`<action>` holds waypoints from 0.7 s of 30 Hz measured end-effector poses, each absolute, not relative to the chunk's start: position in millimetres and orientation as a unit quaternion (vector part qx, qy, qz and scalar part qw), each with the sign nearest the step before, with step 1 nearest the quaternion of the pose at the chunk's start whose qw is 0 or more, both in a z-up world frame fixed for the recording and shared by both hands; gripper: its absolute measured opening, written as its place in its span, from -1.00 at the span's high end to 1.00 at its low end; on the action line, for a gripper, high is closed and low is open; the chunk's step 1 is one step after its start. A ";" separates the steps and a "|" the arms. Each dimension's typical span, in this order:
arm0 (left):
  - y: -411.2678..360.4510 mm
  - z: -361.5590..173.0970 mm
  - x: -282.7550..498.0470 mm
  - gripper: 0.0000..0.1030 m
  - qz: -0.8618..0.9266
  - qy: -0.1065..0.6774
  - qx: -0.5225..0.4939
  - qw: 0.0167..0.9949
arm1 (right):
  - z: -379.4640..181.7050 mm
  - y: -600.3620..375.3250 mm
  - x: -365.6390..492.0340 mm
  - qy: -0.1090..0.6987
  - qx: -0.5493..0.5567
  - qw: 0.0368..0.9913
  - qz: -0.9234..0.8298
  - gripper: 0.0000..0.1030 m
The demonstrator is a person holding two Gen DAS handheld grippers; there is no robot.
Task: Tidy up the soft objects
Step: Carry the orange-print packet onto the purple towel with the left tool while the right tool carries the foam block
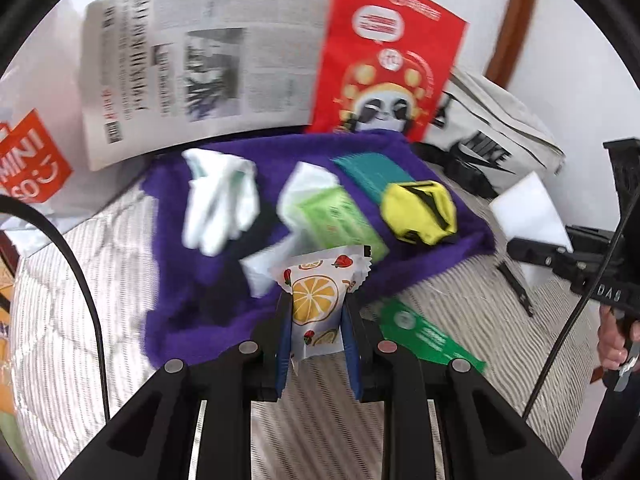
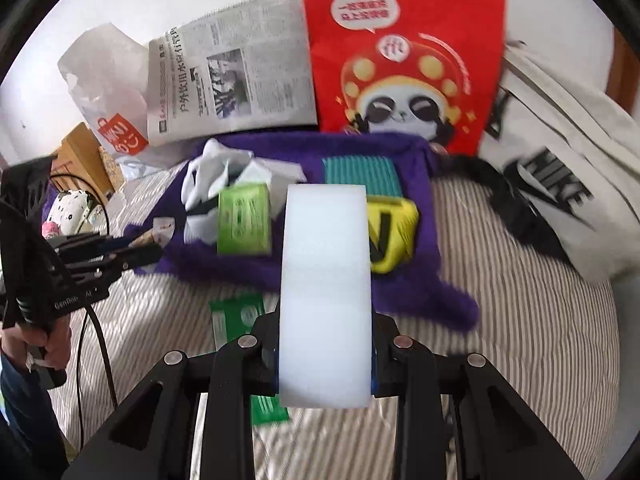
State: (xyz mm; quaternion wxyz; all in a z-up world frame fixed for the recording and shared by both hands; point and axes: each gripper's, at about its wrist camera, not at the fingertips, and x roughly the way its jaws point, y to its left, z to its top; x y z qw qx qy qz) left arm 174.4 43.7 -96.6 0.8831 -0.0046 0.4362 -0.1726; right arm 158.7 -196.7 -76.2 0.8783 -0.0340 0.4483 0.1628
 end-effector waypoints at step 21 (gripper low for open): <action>47.6 -146.0 243.2 0.45 -0.134 0.478 0.027 0.868 | -80.3 -147.7 239.3 0.453 -0.070 0.872 0.174 0.43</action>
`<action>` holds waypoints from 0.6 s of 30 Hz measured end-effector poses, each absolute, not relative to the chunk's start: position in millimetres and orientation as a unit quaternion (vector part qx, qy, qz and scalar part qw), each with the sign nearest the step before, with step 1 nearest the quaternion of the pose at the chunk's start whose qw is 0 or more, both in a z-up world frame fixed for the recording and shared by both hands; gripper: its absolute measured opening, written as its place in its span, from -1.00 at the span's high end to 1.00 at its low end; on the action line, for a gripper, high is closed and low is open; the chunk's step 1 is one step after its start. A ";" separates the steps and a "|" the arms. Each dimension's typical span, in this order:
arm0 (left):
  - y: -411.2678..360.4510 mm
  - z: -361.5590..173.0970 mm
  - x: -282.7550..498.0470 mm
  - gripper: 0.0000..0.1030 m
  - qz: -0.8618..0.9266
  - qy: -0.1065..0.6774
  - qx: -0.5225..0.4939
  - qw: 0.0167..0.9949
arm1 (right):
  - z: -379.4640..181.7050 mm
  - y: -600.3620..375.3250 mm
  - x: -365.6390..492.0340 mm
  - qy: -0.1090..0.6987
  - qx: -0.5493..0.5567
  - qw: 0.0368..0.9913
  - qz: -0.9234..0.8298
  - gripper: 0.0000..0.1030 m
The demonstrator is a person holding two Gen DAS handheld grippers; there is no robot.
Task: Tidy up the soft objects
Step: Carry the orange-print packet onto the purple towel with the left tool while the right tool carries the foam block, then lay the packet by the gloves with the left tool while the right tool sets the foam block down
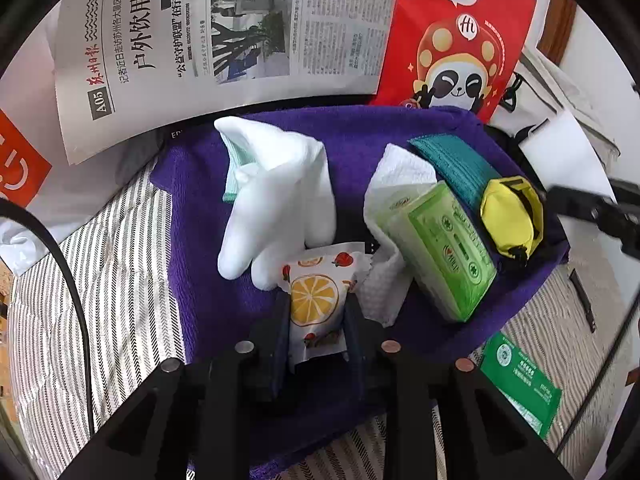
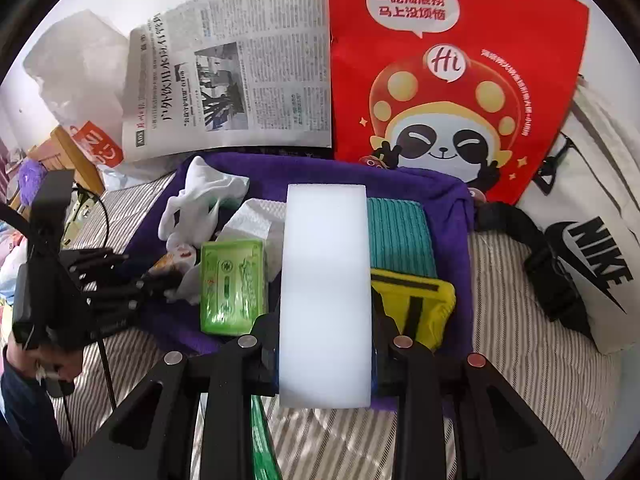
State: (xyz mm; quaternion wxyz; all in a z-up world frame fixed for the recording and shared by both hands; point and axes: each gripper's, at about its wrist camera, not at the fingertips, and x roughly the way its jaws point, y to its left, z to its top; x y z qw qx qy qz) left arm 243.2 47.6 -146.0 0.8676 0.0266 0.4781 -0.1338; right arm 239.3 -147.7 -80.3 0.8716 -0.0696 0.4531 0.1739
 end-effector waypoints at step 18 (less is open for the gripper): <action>56.1 -135.5 226.3 -0.11 -0.142 0.449 0.038 0.881 | -100.0 -106.6 308.4 0.466 -0.081 0.865 0.168 0.43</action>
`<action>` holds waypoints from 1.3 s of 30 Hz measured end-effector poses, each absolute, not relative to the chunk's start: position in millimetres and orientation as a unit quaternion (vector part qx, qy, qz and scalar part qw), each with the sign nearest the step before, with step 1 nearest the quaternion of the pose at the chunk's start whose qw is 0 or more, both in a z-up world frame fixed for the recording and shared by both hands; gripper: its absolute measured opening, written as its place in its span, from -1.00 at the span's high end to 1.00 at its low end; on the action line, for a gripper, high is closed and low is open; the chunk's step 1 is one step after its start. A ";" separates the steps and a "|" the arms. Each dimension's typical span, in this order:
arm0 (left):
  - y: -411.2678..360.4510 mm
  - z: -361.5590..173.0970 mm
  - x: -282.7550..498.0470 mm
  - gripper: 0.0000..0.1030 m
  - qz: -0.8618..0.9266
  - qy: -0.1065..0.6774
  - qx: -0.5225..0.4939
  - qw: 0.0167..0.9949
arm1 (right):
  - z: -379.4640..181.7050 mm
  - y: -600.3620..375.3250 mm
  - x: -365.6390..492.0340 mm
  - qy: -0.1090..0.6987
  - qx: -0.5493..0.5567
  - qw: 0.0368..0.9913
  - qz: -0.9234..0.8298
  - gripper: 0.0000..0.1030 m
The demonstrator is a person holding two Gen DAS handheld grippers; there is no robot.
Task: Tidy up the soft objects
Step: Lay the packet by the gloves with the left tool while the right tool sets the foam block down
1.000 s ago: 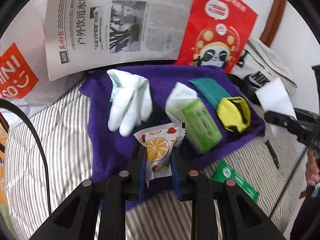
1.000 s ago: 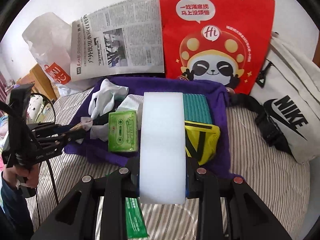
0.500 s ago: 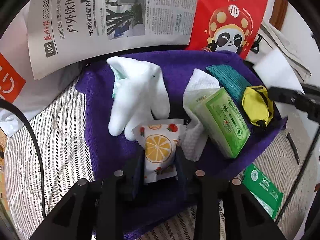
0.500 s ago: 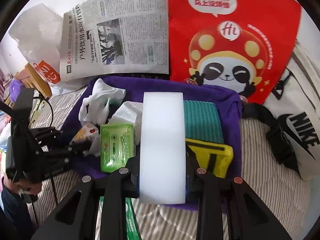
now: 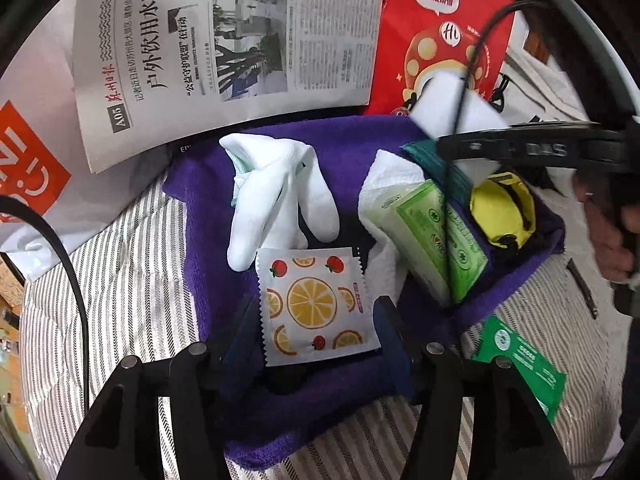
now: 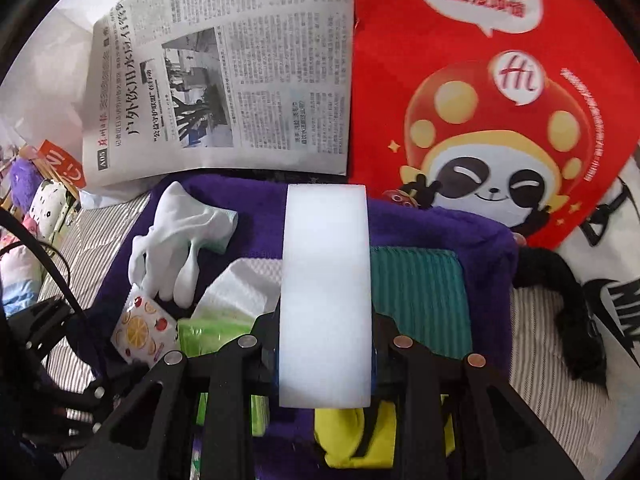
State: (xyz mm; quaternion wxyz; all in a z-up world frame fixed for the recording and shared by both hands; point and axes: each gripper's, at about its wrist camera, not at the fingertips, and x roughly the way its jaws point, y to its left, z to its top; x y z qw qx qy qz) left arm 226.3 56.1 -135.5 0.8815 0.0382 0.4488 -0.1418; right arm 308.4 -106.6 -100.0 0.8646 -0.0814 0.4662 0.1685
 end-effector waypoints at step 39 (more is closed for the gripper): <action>90.2 -108.7 202.5 -0.49 -0.118 0.418 -0.020 0.901 | -114.3 -74.1 333.4 0.493 -0.105 0.851 0.145 -0.55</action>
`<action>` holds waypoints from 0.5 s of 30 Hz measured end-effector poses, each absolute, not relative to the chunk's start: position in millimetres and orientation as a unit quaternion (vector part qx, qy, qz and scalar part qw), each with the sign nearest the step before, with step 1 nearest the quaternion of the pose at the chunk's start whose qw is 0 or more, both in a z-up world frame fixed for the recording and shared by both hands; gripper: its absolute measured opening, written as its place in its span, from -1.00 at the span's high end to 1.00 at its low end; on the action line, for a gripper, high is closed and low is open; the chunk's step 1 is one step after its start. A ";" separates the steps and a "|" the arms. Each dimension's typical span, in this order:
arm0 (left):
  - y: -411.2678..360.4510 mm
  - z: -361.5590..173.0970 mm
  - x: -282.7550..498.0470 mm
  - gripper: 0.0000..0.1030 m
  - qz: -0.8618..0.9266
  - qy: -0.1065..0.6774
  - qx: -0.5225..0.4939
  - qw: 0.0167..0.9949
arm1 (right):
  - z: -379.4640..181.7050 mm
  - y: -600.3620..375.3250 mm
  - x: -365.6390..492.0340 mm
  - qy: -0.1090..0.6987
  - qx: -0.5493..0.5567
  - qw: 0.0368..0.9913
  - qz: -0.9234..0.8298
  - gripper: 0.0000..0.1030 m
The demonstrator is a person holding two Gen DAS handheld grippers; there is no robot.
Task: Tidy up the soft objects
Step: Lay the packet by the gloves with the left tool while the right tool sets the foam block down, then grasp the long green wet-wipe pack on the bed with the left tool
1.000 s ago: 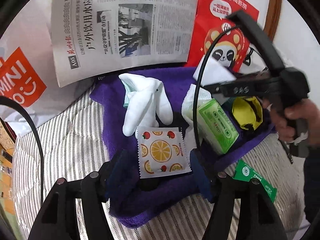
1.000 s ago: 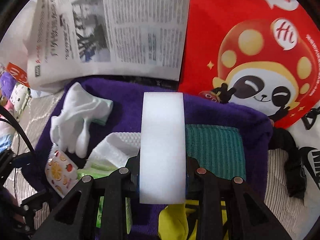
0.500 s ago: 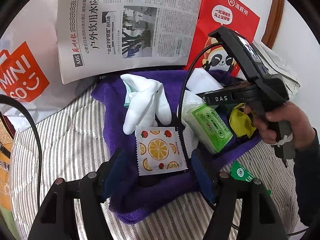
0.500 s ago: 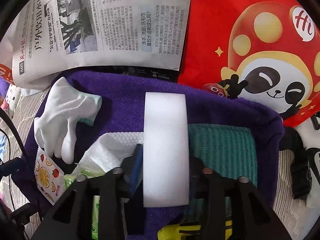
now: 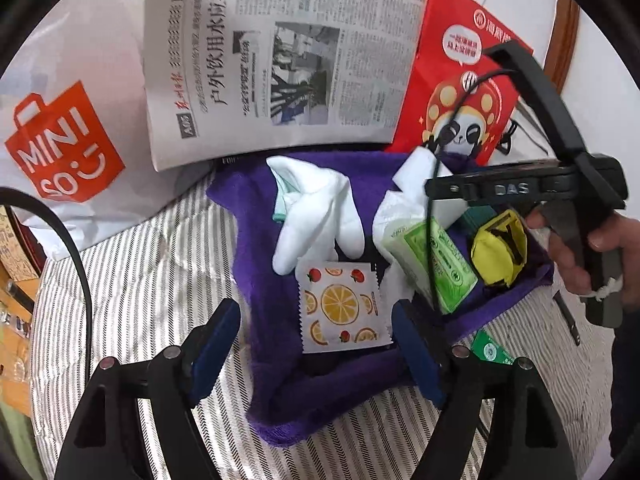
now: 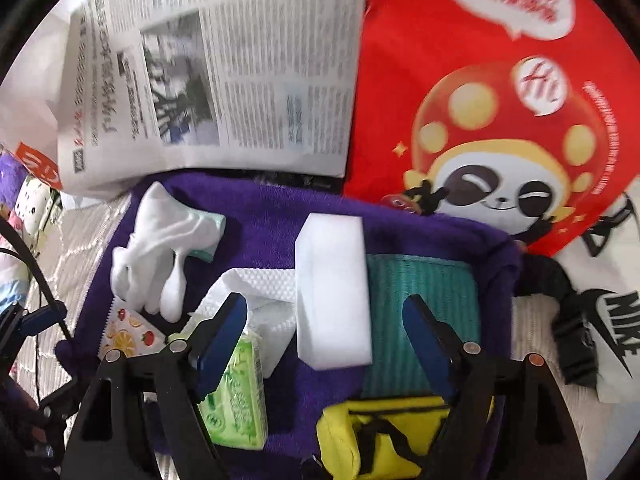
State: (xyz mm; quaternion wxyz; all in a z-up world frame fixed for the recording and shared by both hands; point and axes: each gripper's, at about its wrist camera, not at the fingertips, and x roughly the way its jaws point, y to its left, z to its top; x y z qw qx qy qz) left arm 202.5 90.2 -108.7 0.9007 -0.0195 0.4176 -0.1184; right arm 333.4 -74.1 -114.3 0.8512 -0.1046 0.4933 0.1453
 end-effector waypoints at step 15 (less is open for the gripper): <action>85.2 -101.2 203.5 -0.49 -0.120 0.420 -0.012 0.900 | -82.7 -144.6 186.3 0.466 -0.095 0.866 0.152 -0.55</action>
